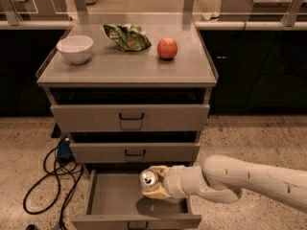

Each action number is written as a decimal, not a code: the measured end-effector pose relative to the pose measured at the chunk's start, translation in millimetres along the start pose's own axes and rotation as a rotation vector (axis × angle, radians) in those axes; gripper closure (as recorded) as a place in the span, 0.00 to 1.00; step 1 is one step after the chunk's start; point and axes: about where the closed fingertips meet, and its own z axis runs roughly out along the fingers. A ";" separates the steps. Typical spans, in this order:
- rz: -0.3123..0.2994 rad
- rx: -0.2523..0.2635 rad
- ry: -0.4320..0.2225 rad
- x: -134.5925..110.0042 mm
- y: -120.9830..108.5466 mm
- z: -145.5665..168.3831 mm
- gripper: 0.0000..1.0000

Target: Pick 7up can from bottom drawer and place on counter

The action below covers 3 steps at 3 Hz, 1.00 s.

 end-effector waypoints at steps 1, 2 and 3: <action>0.000 0.000 0.000 -0.1 0.0 0.0 1.00; 0.014 -0.010 -0.020 -5.0 -2.5 2.5 1.00; 0.017 -0.029 -0.032 -45.5 0.6 -9.9 1.00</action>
Offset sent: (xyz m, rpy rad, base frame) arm 0.0092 0.0052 0.0062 0.0516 0.0227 -0.0061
